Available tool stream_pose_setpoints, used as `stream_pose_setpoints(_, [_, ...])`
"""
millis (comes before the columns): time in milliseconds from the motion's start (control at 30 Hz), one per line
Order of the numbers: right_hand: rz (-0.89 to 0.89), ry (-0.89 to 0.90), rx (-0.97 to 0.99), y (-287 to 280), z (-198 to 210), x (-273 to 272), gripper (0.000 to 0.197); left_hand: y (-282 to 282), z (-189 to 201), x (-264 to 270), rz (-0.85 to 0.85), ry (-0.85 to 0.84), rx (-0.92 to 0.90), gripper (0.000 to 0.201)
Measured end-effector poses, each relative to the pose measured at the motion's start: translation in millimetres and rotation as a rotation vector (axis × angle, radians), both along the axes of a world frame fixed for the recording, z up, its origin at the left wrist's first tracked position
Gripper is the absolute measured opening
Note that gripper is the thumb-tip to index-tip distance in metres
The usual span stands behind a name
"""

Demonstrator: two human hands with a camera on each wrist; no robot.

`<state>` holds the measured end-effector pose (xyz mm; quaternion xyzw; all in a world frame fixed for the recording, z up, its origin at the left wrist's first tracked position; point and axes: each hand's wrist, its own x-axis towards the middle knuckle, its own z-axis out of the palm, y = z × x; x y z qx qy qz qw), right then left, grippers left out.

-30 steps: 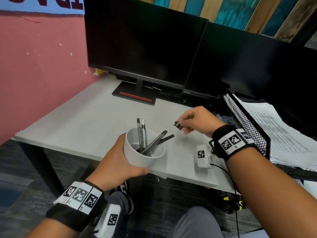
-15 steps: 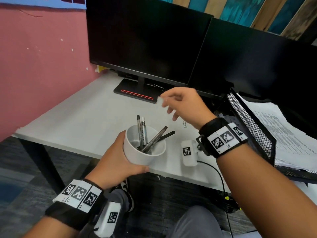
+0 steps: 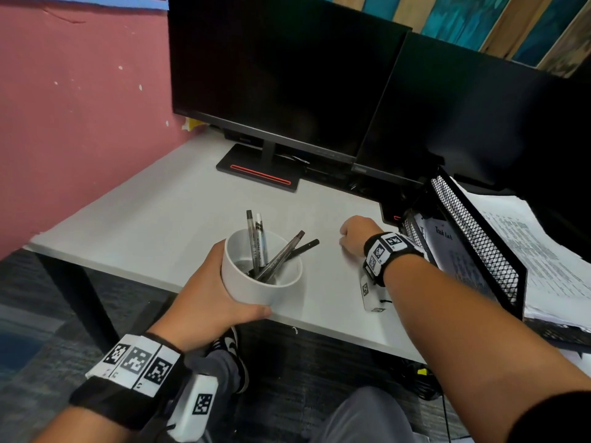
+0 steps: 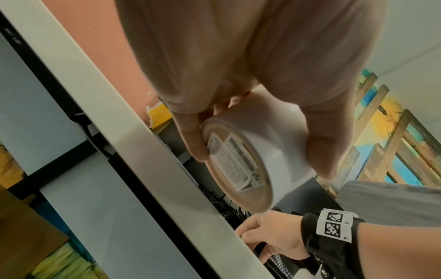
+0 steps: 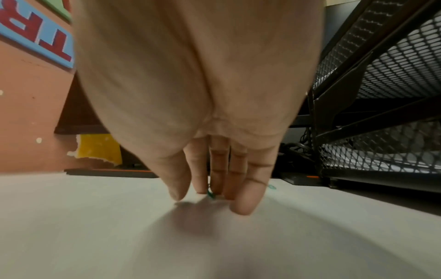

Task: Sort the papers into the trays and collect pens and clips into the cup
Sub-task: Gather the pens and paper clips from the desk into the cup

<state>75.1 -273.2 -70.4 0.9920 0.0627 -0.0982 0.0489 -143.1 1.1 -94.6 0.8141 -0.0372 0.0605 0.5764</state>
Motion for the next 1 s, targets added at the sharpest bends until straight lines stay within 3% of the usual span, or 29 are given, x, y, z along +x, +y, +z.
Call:
stream_pose_setpoints(67, [-0.027, -0.052, 0.048, 2.8, -2.0, -0.2, 0.016, 0.5, -0.5, 0.0, 0.001, -0.001, -0.004, 0.098])
stream_pose_setpoints(233, [-0.105, -0.045, 0.239, 5.3, 1.6, -10.7, 0.024, -1.5, -0.7, -0.5, -0.006, 0.003, -0.008, 0.097])
stream_pose_setpoints(333, [-0.208, -0.046, 0.563, -8.0, -2.2, -12.6, 0.024, -2.8, -1.4, -1.9, -0.005, 0.007, -0.019, 0.099])
stream_pose_setpoints(433, [-0.476, 0.065, 1.058, -17.9, -4.0, -8.7, 0.03, -1.2, -2.4, -2.7, -0.004, 0.011, -0.026, 0.098])
stream_pose_setpoints(500, [-0.619, 0.025, 1.24, -26.8, -2.4, -4.9, 0.03, 0.6, -2.9, -2.1, 0.0, 0.012, -0.024, 0.098])
stream_pose_setpoints(600, [-0.643, -0.061, 1.068, -44.3, -0.2, 6.7, 0.019, 2.4, -2.5, -0.9, 0.007, 0.01, -0.026, 0.096])
stream_pose_setpoints(700, [-0.559, -0.089, 0.816, -41.1, 2.8, 7.3, 0.034, 3.5, -3.1, 0.5, 0.01, 0.014, -0.022, 0.099])
stream_pose_setpoints(800, [-0.353, -0.072, 0.429, -33.3, -4.0, 10.3, 0.035, 4.8, -3.7, 1.5, 0.011, 0.017, -0.013, 0.101])
stream_pose_setpoints(1000, [-0.364, 0.02, 0.226, -27.8, -1.2, 11.8, 0.05, 8.0, -2.7, 0.3, 0.023, 0.018, -0.013, 0.096])
